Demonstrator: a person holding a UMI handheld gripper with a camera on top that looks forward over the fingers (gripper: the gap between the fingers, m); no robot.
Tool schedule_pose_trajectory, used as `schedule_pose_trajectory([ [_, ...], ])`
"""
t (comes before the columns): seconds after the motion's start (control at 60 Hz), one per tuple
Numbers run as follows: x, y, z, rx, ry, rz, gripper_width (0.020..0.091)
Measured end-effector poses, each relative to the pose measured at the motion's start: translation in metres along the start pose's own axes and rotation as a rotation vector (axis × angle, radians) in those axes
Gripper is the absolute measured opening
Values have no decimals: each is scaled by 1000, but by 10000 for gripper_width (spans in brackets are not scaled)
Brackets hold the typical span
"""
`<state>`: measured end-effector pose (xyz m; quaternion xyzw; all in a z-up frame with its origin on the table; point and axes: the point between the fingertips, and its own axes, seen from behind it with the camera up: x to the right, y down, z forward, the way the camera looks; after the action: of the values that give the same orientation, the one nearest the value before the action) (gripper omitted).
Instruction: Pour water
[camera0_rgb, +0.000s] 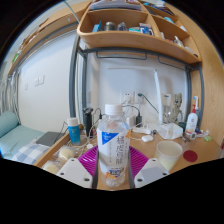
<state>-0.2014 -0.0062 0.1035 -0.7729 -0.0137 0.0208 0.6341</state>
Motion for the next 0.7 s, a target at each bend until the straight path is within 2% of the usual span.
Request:
schedule_pose_trajectory([
  [0.067,-12,3,3,-8,4,-1,396],
  [0.117,-12,-8,14,-22,4,11,393],
  [0.133,3,-1,-1,-24,2,16,392],
  [0.233,-6,2,2,-57,-41,114,392],
  [0.25,-9,-11,11,-70,-49,142,392],
  [0.367,7,-9,-2,-114,-81,444,393],
  [0.4,2,-23,13,-118,-88,537,393],
  [0.7,36,-43,8,-168,-125,1307,393],
])
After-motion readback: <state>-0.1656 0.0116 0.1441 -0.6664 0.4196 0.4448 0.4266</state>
